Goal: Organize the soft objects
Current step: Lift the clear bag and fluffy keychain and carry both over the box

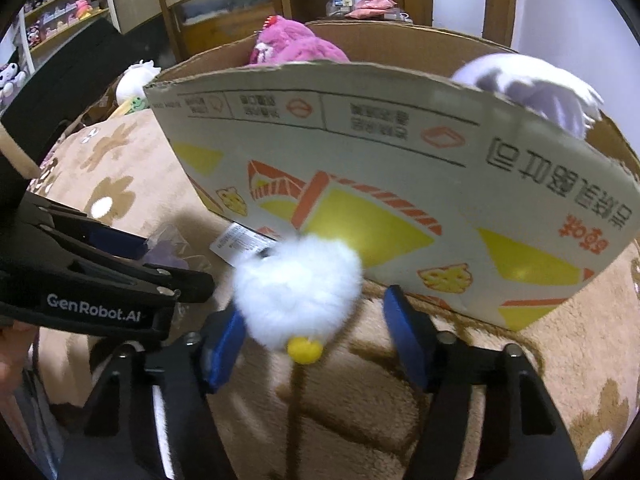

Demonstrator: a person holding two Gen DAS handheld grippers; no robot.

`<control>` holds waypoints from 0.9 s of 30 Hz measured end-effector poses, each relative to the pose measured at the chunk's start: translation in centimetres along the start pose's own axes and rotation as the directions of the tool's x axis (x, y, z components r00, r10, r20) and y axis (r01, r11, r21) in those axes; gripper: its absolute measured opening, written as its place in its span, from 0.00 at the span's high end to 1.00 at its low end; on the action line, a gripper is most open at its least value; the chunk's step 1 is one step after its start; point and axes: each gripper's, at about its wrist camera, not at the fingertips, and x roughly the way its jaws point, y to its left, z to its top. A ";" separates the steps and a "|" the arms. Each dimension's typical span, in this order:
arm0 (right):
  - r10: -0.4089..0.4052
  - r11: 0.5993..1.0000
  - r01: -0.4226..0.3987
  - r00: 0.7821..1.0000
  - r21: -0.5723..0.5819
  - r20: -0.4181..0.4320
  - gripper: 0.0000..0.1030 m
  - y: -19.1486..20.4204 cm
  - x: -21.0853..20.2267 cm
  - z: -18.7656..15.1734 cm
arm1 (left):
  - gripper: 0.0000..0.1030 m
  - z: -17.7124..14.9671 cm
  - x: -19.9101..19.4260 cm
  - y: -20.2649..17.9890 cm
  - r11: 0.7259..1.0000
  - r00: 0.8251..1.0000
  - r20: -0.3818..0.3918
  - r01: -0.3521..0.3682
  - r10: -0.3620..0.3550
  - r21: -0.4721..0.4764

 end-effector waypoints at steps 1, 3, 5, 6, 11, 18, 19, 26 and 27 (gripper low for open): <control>0.007 1.000 -0.007 1.000 0.000 -0.002 0.46 0.1 0.1 0.0 | 0.35 -0.4 -0.2 0.5 1.000 1.000 0.002 0.010 -0.010 0.001; 0.025 1.000 -0.025 1.000 0.003 -0.012 0.59 0.3 0.3 0.1 | 0.35 -0.6 -0.6 0.7 1.000 1.000 0.019 0.014 -0.014 0.004; 0.024 1.000 -0.024 1.000 0.002 -0.012 0.68 0.6 0.2 0.1 | 0.35 -0.9 -1.0 1.7 1.000 1.000 0.030 0.002 -0.002 0.010; 0.027 1.000 -0.027 1.000 -0.001 -0.010 0.74 0.9 0.1 0.1 | 0.35 -1.1 -1.0 1.8 1.000 1.000 0.030 0.000 -0.001 0.009; 0.036 0.999 -0.036 0.999 0.020 0.004 0.86 0.7 -0.7 -0.2 | 0.36 -1.7 -2.4 0.8 1.000 0.997 0.069 -0.018 0.018 0.004; 0.099 0.988 -0.103 0.994 0.113 0.042 0.88 -0.7 -2.2 -0.4 | 0.36 -3.2 -4.8 0.9 0.999 0.988 0.152 -0.031 0.033 -0.015; 0.099 0.987 -0.105 0.994 0.123 0.053 0.88 -0.8 -2.7 -0.4 | 0.36 -3.5 -5.0 1.0 0.999 0.987 0.158 -0.027 0.030 -0.018; 0.072 0.987 -0.088 0.991 0.137 0.117 0.89 -1.0 -6.1 -0.6 | 0.36 -4.0 -10.8 1.5 1.000 0.956 0.295 0.009 -0.003 -0.019; 0.071 0.986 -0.089 0.989 0.141 0.131 0.89 -1.1 -6.6 -0.5 | 0.36 -4.0 -11.3 1.7 1.000 0.949 0.316 0.015 -0.008 -0.018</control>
